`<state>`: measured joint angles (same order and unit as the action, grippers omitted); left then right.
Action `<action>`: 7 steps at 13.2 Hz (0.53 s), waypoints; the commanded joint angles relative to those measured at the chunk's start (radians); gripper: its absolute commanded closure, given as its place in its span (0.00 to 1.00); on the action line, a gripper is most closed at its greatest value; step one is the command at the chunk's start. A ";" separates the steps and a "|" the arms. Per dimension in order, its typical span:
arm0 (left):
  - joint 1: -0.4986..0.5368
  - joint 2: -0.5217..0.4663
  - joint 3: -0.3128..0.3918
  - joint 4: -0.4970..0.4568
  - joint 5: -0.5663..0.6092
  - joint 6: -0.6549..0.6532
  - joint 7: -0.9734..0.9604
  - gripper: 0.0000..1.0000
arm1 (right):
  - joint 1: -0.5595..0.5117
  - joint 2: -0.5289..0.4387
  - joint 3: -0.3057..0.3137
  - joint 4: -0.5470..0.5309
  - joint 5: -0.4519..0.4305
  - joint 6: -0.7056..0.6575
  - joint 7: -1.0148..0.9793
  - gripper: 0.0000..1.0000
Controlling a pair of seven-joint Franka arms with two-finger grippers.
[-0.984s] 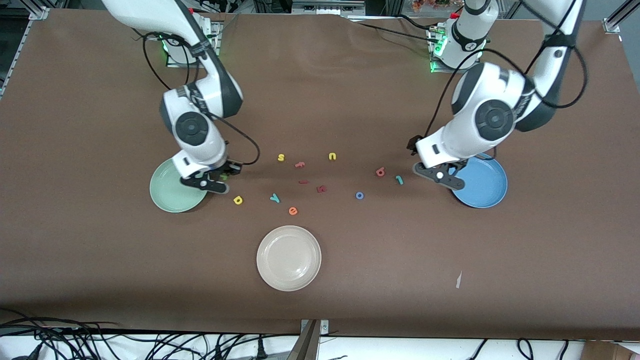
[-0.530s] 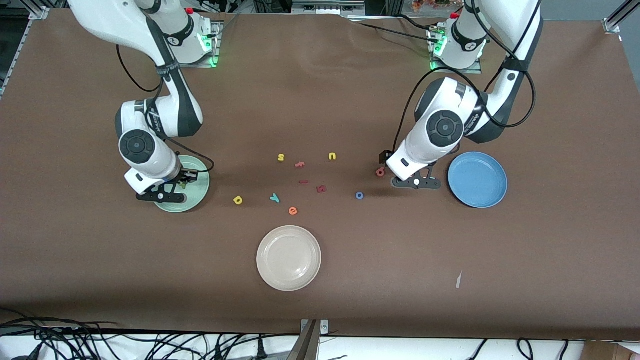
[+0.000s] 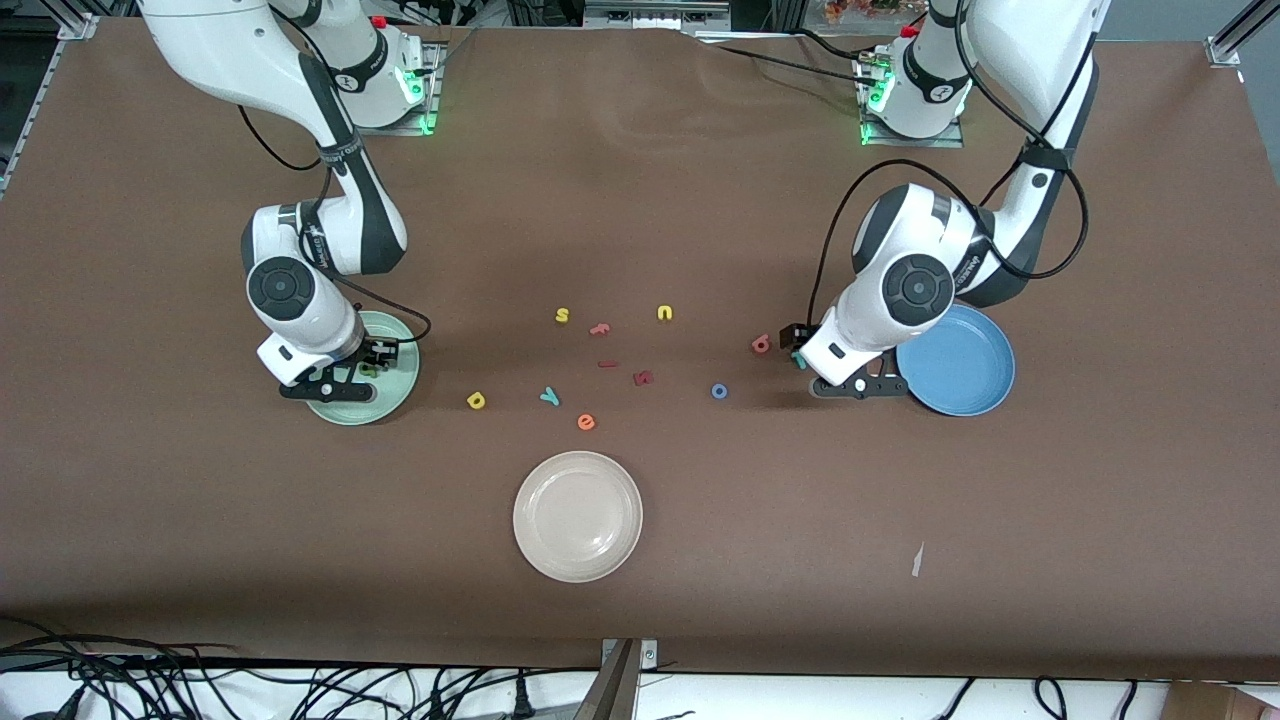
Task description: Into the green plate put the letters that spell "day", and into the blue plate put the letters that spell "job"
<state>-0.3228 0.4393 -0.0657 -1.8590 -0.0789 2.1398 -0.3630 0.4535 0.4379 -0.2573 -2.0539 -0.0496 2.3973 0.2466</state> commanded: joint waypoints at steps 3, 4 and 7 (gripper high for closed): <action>0.002 0.055 -0.003 -0.009 -0.018 0.126 0.056 0.00 | 0.013 0.057 0.070 0.228 0.167 -0.153 0.003 0.03; 0.002 0.058 -0.006 -0.046 -0.018 0.190 0.056 0.00 | 0.013 0.097 0.078 0.269 0.195 -0.148 0.048 0.04; -0.001 0.062 -0.011 -0.161 -0.018 0.357 0.053 0.01 | 0.013 0.223 0.095 0.401 0.206 -0.144 0.251 0.08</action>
<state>-0.3238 0.5108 -0.0726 -1.9564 -0.0789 2.4290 -0.3363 0.4731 0.5435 -0.1752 -1.7749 0.1391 2.2641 0.3930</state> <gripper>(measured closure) 0.004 0.066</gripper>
